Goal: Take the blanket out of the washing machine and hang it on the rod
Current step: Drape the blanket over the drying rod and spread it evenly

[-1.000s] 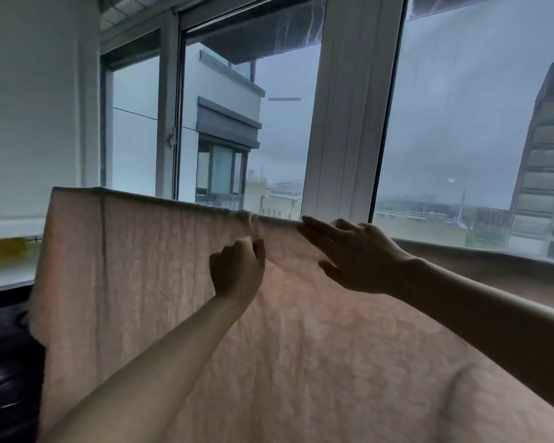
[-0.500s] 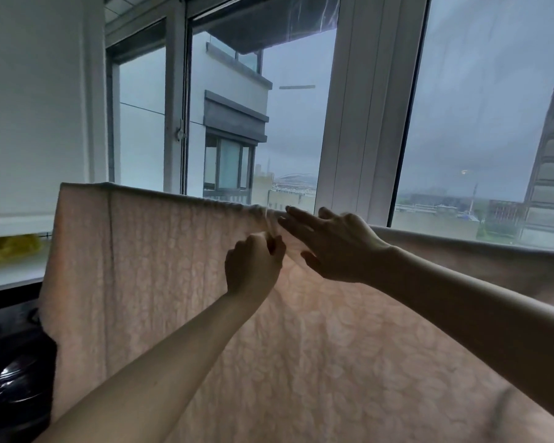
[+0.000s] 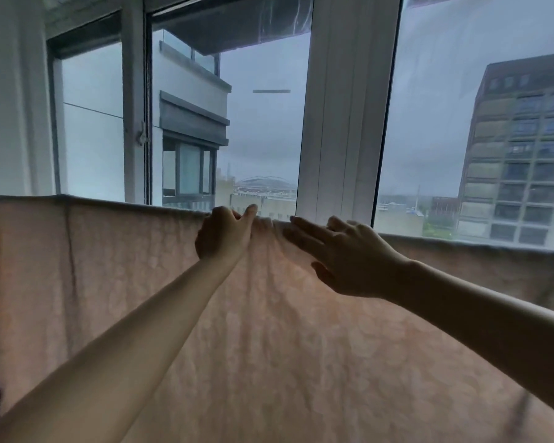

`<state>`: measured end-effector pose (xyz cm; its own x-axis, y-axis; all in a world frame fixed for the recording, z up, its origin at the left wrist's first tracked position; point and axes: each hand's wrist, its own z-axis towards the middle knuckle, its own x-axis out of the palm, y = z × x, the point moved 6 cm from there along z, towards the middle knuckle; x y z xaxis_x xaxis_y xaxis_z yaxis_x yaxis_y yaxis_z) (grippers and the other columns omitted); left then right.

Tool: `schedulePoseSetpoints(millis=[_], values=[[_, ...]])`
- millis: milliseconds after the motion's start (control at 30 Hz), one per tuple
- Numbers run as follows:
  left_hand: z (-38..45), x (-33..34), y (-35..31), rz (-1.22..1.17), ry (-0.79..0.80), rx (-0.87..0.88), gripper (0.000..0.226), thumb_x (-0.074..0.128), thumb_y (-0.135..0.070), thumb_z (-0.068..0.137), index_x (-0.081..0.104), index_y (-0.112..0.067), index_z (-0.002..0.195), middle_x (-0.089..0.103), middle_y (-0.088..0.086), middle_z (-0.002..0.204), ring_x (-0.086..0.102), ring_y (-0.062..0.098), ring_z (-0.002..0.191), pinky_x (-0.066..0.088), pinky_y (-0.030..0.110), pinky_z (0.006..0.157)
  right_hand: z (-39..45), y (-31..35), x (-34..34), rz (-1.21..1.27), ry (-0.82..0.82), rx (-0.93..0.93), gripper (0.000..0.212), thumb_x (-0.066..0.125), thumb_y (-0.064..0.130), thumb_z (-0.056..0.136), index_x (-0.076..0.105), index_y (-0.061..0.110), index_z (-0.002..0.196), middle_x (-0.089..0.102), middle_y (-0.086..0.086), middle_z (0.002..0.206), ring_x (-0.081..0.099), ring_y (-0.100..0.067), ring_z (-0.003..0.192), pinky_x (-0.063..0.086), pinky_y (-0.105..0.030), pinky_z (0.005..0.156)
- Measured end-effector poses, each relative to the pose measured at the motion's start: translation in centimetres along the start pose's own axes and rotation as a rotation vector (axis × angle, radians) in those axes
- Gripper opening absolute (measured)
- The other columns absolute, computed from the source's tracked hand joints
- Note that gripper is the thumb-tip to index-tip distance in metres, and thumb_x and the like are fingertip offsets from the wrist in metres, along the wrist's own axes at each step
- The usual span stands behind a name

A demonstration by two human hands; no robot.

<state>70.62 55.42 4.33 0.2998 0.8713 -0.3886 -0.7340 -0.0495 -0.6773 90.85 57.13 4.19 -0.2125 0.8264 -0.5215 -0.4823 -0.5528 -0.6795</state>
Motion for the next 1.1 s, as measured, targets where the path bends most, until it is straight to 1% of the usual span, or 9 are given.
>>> schedulePoseSetpoints(millis=[133, 233, 300, 367, 467, 533, 633, 800, 1100], values=[[-0.1, 0.4, -0.6, 0.007, 0.044, 0.095, 0.032, 0.049, -0.035, 0.095, 0.063, -0.010, 0.080, 0.065, 0.005, 0.075, 0.063, 0.024, 0.074, 0.052, 0.034, 0.070, 0.0, 0.0, 0.1, 0.028, 0.027, 0.004, 0.062, 0.057, 0.032, 0.087, 0.035, 0.026, 0.145, 0.037, -0.008, 0.151, 0.062, -0.027, 0.083, 0.055, -0.037, 0.057], [-0.7, -0.3, -0.7, 0.072, 0.064, 0.231, 0.030, 0.044, -0.028, 0.097, 0.059, -0.009, 0.079, 0.062, 0.006, 0.074, 0.061, 0.026, 0.073, 0.053, 0.040, 0.077, 0.1, -0.1, 0.1, 0.031, 0.056, 0.002, 0.061, 0.053, 0.031, 0.088, 0.033, 0.029, 0.146, 0.034, -0.005, 0.153, 0.060, -0.024, 0.082, 0.054, -0.035, 0.055], [-0.8, -2.1, 0.4, 0.180, -0.020, 0.310, 0.028, 0.042, -0.028, 0.098, 0.051, -0.013, 0.077, 0.053, -0.001, 0.065, 0.056, 0.021, 0.066, 0.050, 0.042, 0.083, 0.1, -0.2, 0.1, 0.009, 0.071, 0.000, 0.062, 0.049, 0.031, 0.089, 0.028, 0.031, 0.148, 0.031, -0.004, 0.155, 0.059, -0.022, 0.082, 0.052, -0.032, 0.053], [-0.5, -4.4, 2.5, 0.190, -0.172, 0.287, 0.024, 0.044, -0.031, 0.097, 0.050, -0.014, 0.081, 0.055, 0.000, 0.067, 0.056, 0.021, 0.068, 0.047, 0.043, 0.086, 0.2, 0.0, 0.1, 0.004, 0.080, 0.004, 0.066, 0.048, 0.032, 0.090, 0.020, 0.032, 0.151, 0.027, -0.003, 0.156, 0.059, -0.021, 0.083, 0.051, -0.031, 0.053], [-0.8, -4.3, 5.4, 0.146, -0.173, 0.202, 0.022, 0.048, -0.029, 0.096, 0.057, -0.012, 0.084, 0.064, 0.006, 0.072, 0.063, 0.026, 0.072, 0.046, 0.039, 0.077, 1.2, 0.6, 0.0, 0.018, 0.073, 0.000, 0.068, 0.047, 0.035, 0.090, 0.019, 0.030, 0.151, 0.028, -0.004, 0.156, 0.060, -0.020, 0.083, 0.050, -0.028, 0.051], [-1.7, -2.5, 5.9, 0.124, -0.058, 0.203, 0.024, 0.047, -0.027, 0.095, 0.054, -0.013, 0.077, 0.058, 0.002, 0.064, 0.062, 0.025, 0.065, 0.045, 0.035, 0.069, 1.9, 0.8, 0.1, 0.035, 0.074, -0.005, 0.066, 0.048, 0.033, 0.089, 0.023, 0.028, 0.150, 0.029, -0.005, 0.155, 0.061, -0.020, 0.083, 0.050, -0.028, 0.053], [-1.9, -2.0, 5.5, 0.128, -0.053, 0.249, 0.027, 0.045, -0.027, 0.096, 0.053, -0.013, 0.075, 0.053, -0.002, 0.058, 0.060, 0.025, 0.058, 0.043, 0.033, 0.063, 2.2, 0.9, 0.7, 0.027, 0.094, -0.010, 0.065, 0.047, 0.034, 0.089, 0.023, 0.030, 0.150, 0.025, -0.006, 0.157, 0.060, -0.020, 0.091, 0.053, -0.033, 0.062], [-2.0, -1.8, 5.8, 0.128, -0.042, 0.254, 0.030, 0.041, -0.029, 0.100, 0.052, -0.014, 0.076, 0.052, -0.002, 0.057, 0.059, 0.023, 0.054, 0.052, 0.037, 0.063, 3.7, 2.1, 1.3, 0.019, 0.099, -0.021, 0.061, 0.032, 0.036, 0.089, 0.026, 0.028, 0.148, 0.024, -0.006, 0.157, 0.057, -0.022, 0.102, 0.053, -0.035, 0.067], [-1.3, -2.0, 6.5, 0.085, -0.029, 0.305, 0.030, 0.041, -0.032, 0.100, 0.052, -0.015, 0.077, 0.051, -0.004, 0.055, 0.055, 0.015, 0.048, 0.050, 0.033, 0.056, 8.1, 4.6, 2.7, 0.043, 0.048, -0.033, 0.062, 0.047, 0.032, 0.093, 0.022, 0.028, 0.149, 0.021, -0.007, 0.158, 0.055, -0.027, 0.110, 0.054, -0.037, 0.071]])
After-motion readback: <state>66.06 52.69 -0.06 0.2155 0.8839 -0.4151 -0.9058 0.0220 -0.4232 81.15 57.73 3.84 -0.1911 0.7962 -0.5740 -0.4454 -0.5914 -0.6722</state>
